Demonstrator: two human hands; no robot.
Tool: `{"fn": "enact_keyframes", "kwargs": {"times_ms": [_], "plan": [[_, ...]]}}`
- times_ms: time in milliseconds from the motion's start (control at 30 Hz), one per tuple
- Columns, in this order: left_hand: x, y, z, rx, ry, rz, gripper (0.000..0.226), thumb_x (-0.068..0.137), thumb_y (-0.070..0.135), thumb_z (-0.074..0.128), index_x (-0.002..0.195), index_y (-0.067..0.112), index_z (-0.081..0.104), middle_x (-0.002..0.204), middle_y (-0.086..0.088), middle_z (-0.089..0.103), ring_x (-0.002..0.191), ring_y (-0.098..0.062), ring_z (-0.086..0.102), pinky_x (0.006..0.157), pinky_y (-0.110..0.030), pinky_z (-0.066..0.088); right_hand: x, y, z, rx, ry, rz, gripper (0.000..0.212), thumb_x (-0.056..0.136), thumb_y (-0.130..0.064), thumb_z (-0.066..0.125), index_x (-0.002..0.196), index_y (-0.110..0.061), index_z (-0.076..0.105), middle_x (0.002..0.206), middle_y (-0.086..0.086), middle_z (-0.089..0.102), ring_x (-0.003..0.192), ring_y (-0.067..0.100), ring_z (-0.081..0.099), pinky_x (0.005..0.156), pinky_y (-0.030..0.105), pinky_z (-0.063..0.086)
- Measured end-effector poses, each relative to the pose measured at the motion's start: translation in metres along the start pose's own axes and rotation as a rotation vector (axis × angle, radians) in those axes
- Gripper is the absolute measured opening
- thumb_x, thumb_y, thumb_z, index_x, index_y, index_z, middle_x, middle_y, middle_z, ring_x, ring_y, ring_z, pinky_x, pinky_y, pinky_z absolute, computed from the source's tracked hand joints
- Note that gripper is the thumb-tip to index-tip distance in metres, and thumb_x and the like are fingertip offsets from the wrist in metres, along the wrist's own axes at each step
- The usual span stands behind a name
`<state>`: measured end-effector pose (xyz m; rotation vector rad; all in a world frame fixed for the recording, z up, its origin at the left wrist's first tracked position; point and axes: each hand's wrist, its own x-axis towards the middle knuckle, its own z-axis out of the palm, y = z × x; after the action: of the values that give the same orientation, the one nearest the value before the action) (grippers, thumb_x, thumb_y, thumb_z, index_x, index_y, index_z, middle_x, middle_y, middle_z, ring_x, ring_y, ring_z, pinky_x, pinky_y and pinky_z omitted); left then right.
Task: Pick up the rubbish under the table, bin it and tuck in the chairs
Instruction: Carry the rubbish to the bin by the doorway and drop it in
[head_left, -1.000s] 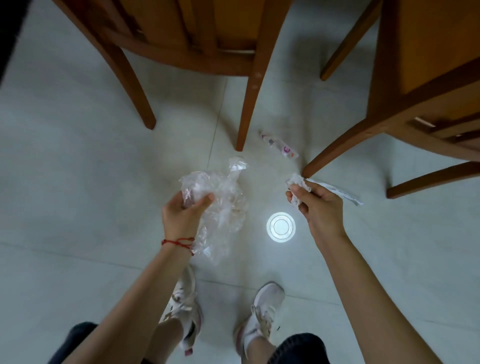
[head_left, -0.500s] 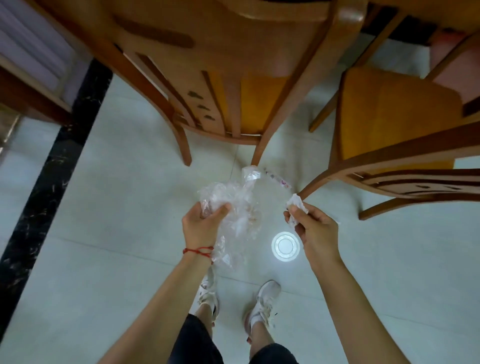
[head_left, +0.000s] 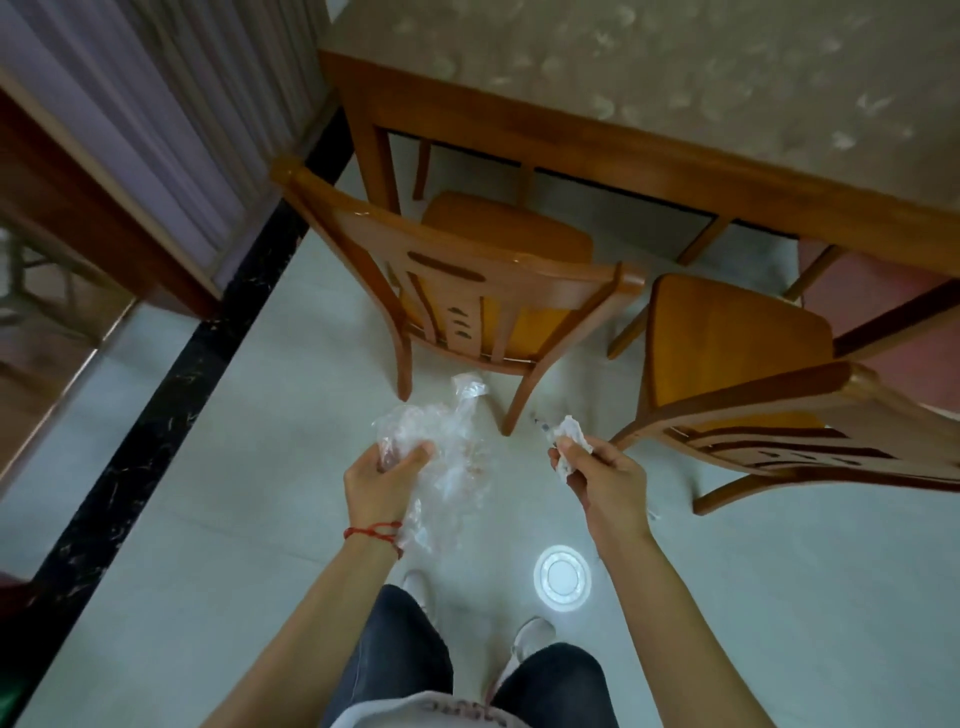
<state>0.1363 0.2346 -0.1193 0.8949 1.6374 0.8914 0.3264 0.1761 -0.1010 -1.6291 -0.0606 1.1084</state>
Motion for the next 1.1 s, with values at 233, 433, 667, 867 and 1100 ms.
{"fn": "enact_keyframes", "kwargs": {"times_ms": [233, 433, 667, 867, 1100], "plan": [[0.002, 0.022, -0.030, -0.089, 0.014, 0.017, 0.053, 0.068, 0.012, 0.075, 0.048, 0.018, 0.027, 0.050, 0.000, 0.029, 0.038, -0.004, 0.026, 0.036, -0.012, 0.029, -0.026, -0.018, 0.034, -0.047, -0.060, -0.063, 0.009, 0.076, -0.009, 0.070, 0.085, -0.013, 0.068, 0.091, 0.007, 0.070, 0.082, 0.019, 0.068, 0.059, 0.013, 0.053], [0.004, 0.032, -0.055, -0.158, 0.089, 0.003, 0.051, 0.069, 0.010, 0.075, 0.045, 0.018, 0.030, 0.042, 0.009, 0.034, 0.040, -0.005, 0.029, 0.037, -0.013, 0.032, -0.032, -0.029, 0.063, -0.071, -0.108, -0.059, 0.009, 0.077, -0.010, 0.070, 0.083, -0.016, 0.067, 0.089, 0.003, 0.070, 0.084, 0.019, 0.067, 0.068, 0.021, 0.052], [-0.016, 0.034, -0.078, -0.229, 0.289, -0.046, 0.040, 0.071, 0.013, 0.073, 0.050, 0.013, 0.038, 0.054, -0.003, 0.039, 0.050, -0.014, 0.036, 0.042, -0.015, 0.039, -0.032, -0.043, 0.092, -0.213, -0.301, -0.087, 0.016, 0.076, -0.010, 0.070, 0.092, -0.012, 0.068, 0.089, 0.002, 0.070, 0.084, 0.017, 0.066, 0.054, 0.015, 0.050], [-0.057, 0.015, -0.095, -0.311, 0.528, -0.068, 0.032, 0.072, 0.014, 0.073, 0.059, 0.008, 0.044, 0.058, -0.008, 0.040, 0.054, -0.017, 0.036, 0.047, -0.020, 0.037, -0.040, -0.040, 0.104, -0.346, -0.541, -0.088, 0.009, 0.075, -0.007, 0.071, 0.078, -0.015, 0.069, 0.072, -0.002, 0.071, 0.066, 0.011, 0.066, 0.053, 0.016, 0.054], [-0.131, -0.022, -0.118, -0.445, 0.836, -0.072, 0.040, 0.072, 0.012, 0.073, 0.054, 0.012, 0.037, 0.056, -0.005, 0.037, 0.053, -0.018, 0.035, 0.050, -0.026, 0.037, -0.071, 0.003, 0.120, -0.474, -0.839, -0.016, 0.020, 0.075, -0.002, 0.070, 0.095, 0.001, 0.067, 0.081, 0.010, 0.069, 0.065, 0.013, 0.066, 0.055, 0.016, 0.053]]}}
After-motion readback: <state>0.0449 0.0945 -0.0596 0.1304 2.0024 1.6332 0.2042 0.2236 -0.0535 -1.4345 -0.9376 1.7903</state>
